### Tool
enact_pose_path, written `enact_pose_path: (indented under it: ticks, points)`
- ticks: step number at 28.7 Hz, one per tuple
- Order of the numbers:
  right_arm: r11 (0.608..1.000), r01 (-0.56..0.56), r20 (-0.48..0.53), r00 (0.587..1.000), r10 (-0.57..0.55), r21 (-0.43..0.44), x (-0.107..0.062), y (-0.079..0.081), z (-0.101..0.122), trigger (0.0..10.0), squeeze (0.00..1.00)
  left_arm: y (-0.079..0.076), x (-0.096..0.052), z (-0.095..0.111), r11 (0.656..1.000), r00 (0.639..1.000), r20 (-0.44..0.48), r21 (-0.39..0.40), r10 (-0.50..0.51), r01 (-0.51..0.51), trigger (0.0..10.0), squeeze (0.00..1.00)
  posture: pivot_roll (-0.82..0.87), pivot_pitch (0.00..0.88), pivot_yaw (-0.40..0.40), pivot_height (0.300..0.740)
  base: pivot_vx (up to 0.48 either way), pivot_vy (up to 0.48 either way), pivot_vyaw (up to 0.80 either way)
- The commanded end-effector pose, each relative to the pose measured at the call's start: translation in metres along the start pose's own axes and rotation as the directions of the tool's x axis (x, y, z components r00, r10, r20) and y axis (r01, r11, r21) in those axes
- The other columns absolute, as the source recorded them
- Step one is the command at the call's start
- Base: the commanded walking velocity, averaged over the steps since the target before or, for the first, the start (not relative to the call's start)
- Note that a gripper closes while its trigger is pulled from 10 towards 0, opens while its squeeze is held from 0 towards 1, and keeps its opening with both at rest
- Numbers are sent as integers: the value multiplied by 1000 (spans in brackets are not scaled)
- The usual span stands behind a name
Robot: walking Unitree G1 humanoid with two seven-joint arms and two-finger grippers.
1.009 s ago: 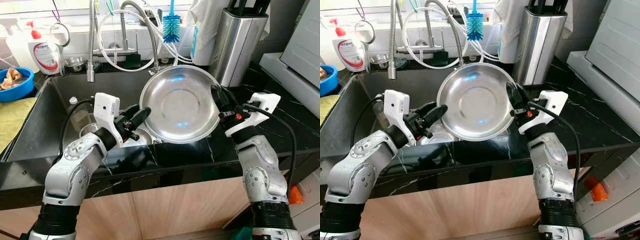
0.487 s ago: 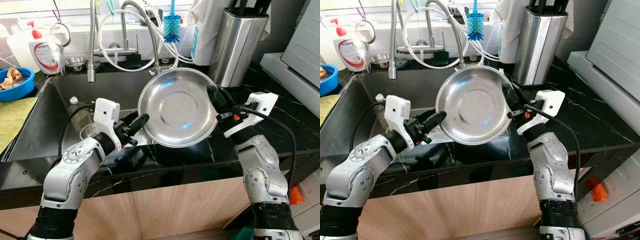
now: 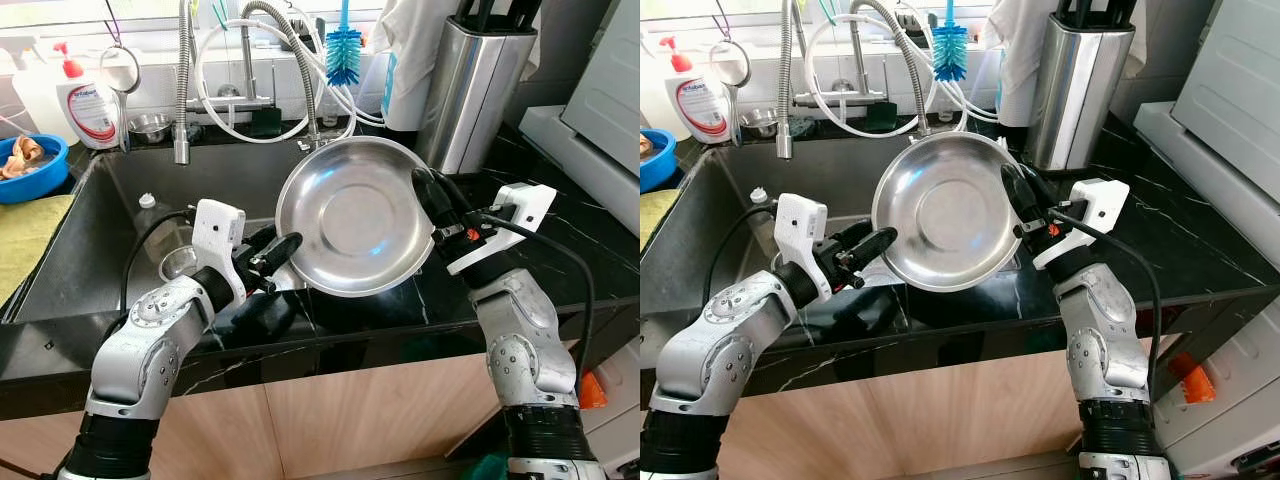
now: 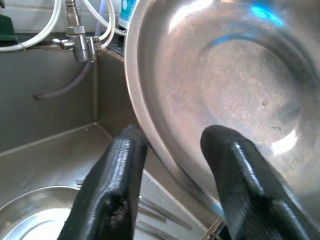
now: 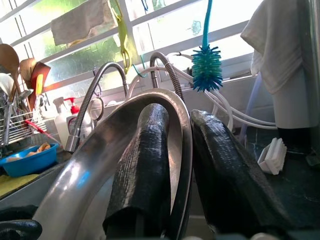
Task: Kitchen organization
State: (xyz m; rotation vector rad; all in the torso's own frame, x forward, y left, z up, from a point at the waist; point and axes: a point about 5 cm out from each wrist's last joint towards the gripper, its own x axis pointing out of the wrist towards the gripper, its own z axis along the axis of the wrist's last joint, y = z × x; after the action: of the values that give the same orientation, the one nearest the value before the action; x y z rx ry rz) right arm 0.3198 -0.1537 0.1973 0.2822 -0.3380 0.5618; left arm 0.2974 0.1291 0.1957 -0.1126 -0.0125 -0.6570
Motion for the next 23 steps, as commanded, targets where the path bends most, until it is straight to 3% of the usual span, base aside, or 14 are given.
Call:
enact_pose_path:
  ticks: [1, 8, 9, 10, 13, 18, 23]
  points:
    - [995, -95, 9, 995, 95, 4, 9, 15, 3, 10000, 0, -3, 4, 6, 1000, 1000, 15, 16, -14, 14, 10000, 1000, 87, 2, -42, 740, 0, 0, 0]
    - [995, -102, 14, 995, 102, 5, 9, 17, 4, 10000, 0, -2, 5, 6, 1000, 1000, 6, 29, -2, 2, 10000, 1000, 87, 2, -41, 740, 0, 0, 0]
    - [994, -105, 14, 994, 105, 5, 9, 17, 4, 10000, 0, -1, 6, 5, 999, 1000, 4, 33, 9, -9, 10000, 604, 86, 2, -41, 740, 0, 0, 0]
    - [994, -106, 13, 994, 106, 4, 9, 17, 4, 10000, 0, -1, 6, 5, 999, 1000, 4, 34, 15, -15, 10000, 0, 86, 2, -41, 740, 0, 0, 0]
    - [994, -110, 7, 994, 110, 0, 9, 17, 3, 10000, 0, 2, 6, 6, 999, 999, 10, 36, 33, -33, 10000, 0, 85, 2, -41, 740, 0, 0, 0]
    - [994, -109, -22, 994, 108, -22, 6, 16, -1, 10000, 0, 23, 4, 12, 984, 984, 38, 37, 176, -177, 10000, 0, 88, 3, -41, 740, 0, 0, 0]
    - [995, -96, -37, 995, 95, -35, 4, 13, -3, 10000, 0, 32, 3, 17, 968, 966, 75, 26, 247, -250, 10000, 0, 88, 2, -41, 740, 0, 0, 0]
